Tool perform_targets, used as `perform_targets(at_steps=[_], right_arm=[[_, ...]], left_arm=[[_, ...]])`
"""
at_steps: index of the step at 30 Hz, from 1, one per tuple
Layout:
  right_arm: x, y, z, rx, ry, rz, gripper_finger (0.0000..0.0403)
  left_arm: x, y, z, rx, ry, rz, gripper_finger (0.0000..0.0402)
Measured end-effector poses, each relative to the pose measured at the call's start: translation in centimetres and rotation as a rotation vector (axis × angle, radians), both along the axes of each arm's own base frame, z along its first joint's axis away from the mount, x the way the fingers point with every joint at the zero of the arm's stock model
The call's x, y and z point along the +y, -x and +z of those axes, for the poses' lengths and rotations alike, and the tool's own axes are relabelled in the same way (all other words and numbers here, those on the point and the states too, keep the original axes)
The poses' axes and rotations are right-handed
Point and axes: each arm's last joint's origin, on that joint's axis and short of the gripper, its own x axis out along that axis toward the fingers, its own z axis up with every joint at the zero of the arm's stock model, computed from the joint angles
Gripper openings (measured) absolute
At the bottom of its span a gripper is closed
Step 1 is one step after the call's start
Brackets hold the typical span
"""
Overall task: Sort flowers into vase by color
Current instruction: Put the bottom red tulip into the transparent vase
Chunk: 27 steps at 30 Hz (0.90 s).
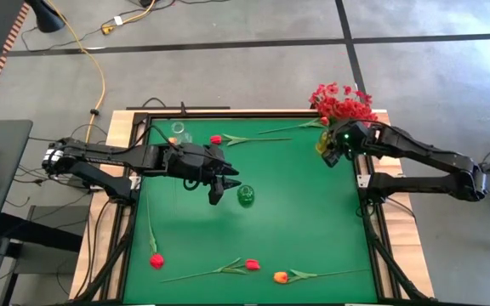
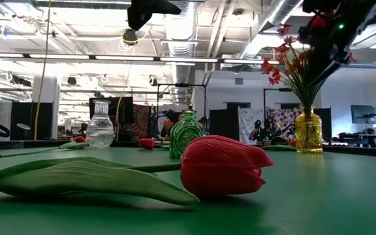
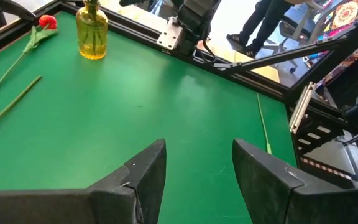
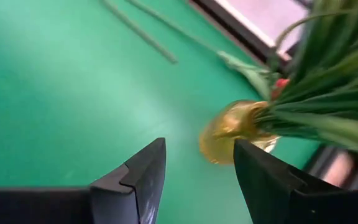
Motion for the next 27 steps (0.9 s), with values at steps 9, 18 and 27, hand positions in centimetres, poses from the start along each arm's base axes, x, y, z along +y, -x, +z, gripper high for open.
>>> perform_targets(at_steps=[9, 18, 27], right_arm=[[0.8, -0.3, 0.1, -0.092, -0.218, 0.159, 0.0215], [2.3, -1.0, 0.1, -0.155, -0.362, 0.297, 0.0214], [6.9, -3.3, 0.5, -0.216, -0.427, 0.505, 0.0195]], left_arm=[[0.0, 0.0, 0.0, -0.004, 0.000, -0.001, 0.0171], [-1.2, 0.1, 0.0, -0.003, -0.005, -0.032, 0.0171], [-3.3, 0.8, -0.9, 0.105, -0.001, -0.098, 0.0171]])
